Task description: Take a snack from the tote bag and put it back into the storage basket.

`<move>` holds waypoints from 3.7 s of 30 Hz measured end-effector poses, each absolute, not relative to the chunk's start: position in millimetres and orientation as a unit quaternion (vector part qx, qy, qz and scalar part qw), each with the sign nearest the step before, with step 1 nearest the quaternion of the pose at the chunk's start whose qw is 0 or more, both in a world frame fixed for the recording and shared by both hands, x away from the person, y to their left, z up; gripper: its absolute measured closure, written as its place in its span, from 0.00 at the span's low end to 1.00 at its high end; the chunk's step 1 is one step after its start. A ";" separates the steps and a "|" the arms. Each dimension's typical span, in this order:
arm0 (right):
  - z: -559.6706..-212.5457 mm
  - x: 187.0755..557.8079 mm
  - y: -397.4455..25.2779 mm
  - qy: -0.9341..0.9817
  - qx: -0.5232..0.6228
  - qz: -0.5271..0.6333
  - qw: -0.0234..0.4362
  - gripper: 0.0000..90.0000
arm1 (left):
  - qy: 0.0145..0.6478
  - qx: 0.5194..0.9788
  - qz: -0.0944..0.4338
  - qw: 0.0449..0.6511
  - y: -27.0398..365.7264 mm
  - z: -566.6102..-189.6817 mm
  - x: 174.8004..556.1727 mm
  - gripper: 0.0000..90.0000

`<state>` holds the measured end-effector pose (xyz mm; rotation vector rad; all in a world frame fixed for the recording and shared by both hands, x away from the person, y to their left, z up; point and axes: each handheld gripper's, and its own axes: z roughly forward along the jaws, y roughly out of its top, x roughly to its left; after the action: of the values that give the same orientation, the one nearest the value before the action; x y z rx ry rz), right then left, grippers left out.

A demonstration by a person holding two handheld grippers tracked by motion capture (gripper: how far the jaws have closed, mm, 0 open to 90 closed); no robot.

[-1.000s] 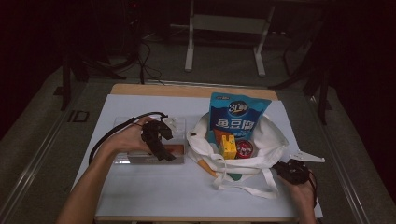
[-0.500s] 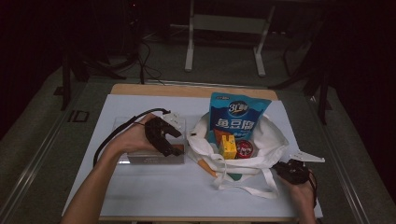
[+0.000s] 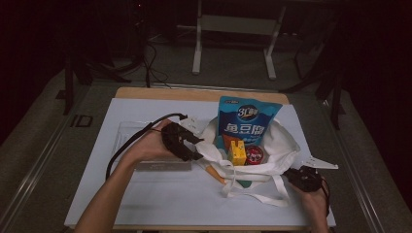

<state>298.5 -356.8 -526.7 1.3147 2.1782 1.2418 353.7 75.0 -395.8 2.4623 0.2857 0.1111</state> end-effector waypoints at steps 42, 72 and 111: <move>-526.2 298.8 -357.7 0.760 0.458 0.434 0.154 0.93 | 0.117 0.941 0.074 0.309 -7.6 -413.7 367.5 0.39; -525.5 298.8 -358.8 0.760 0.457 0.436 0.152 0.92 | 0.102 0.955 0.041 0.275 -62.1 -440.9 381.8 0.16; -526.0 299.5 -358.8 0.760 0.455 0.438 0.150 0.92 | 0.068 0.969 0.057 0.232 -71.4 -457.0 383.1 0.31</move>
<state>299.5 -358.8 -526.0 1.3081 2.1835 1.2595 383.1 -71.4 -457.0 2.6613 0.1871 0.1566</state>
